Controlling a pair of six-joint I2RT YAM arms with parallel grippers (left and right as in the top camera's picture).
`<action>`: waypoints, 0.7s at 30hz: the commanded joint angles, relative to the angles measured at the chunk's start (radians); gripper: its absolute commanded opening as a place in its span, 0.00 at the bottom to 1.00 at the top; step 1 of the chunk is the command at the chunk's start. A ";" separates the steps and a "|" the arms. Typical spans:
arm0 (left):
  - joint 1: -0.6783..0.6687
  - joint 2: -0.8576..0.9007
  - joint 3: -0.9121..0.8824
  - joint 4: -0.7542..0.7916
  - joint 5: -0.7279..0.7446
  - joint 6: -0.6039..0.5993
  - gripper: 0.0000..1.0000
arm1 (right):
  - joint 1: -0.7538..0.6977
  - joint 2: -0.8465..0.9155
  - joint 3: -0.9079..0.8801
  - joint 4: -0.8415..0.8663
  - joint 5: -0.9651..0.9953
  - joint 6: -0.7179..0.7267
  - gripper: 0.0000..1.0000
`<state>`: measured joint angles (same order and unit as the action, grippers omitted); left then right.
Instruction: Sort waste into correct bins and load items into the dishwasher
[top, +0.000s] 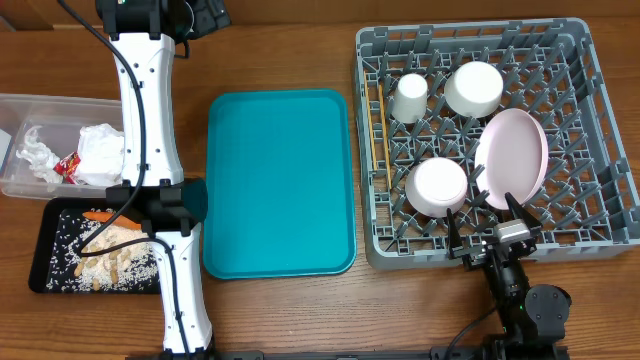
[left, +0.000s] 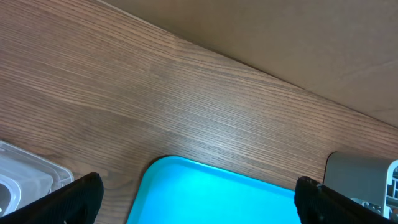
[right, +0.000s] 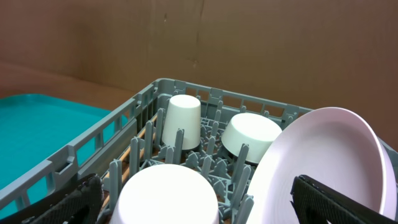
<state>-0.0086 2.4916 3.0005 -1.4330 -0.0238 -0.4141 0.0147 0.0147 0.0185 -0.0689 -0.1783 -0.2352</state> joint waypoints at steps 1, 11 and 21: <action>-0.004 -0.007 0.005 0.000 -0.010 0.018 1.00 | 0.004 -0.011 -0.011 0.003 0.005 0.010 1.00; -0.015 -0.007 0.005 -0.060 -0.028 0.052 1.00 | 0.004 -0.011 -0.011 0.003 0.005 0.010 1.00; -0.026 -0.102 0.005 -0.071 0.004 0.051 1.00 | 0.004 -0.011 -0.011 0.003 0.005 0.010 1.00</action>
<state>-0.0246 2.4866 3.0005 -1.4994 -0.0376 -0.3847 0.0147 0.0147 0.0185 -0.0689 -0.1791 -0.2352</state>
